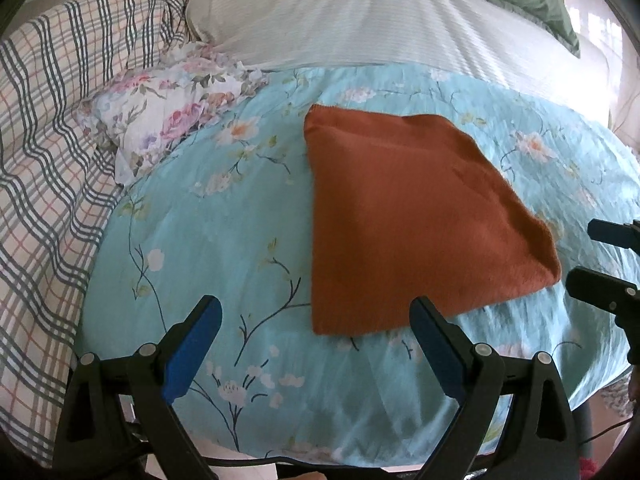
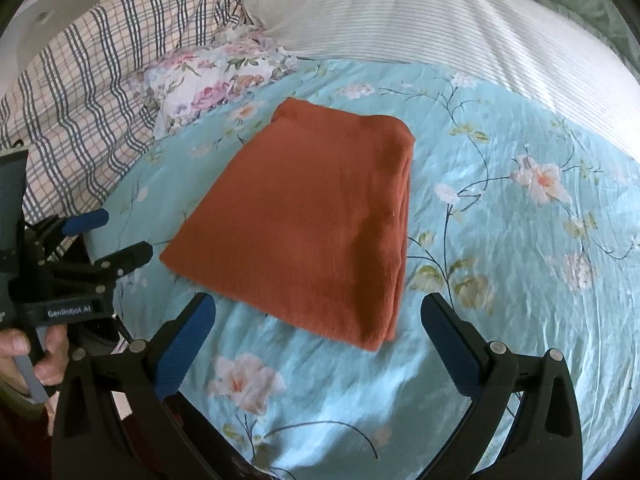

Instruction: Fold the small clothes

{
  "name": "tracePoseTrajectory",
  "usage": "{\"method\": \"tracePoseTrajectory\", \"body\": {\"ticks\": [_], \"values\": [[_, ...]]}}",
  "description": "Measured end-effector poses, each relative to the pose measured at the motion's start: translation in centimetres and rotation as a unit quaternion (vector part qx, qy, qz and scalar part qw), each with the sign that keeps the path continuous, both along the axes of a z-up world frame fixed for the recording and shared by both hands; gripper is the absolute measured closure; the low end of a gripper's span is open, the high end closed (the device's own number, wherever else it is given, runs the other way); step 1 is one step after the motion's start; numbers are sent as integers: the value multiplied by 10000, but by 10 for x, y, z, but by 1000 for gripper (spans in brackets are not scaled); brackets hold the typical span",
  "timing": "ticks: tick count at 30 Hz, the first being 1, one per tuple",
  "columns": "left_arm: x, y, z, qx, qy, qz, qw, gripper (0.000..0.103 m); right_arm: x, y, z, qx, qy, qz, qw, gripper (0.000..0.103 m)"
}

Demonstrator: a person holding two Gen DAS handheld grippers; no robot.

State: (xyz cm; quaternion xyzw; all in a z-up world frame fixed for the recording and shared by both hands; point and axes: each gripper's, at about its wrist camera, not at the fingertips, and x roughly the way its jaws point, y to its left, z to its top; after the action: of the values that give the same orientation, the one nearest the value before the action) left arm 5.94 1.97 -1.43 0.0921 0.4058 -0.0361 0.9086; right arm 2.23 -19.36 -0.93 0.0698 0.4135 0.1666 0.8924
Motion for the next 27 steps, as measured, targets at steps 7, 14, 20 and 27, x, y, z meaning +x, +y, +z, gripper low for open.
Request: {"method": "tracePoseTrajectory", "body": {"ticks": [7,14,20,27], "values": [[5,-2,-1,101,-23,21,9999,7,3,3,-9,32,178,51,9998,1],[5,-1,0,72,-43,18,10000,7,5,4,-8,68,160,42,9998,1],[4,-2,2,34,-37,35,10000,7,5,4,-7,67,159,23,9998,1],[3,-3,3,29,-48,43,10000,7,5,4,-7,60,159,16,9999,1]]}}
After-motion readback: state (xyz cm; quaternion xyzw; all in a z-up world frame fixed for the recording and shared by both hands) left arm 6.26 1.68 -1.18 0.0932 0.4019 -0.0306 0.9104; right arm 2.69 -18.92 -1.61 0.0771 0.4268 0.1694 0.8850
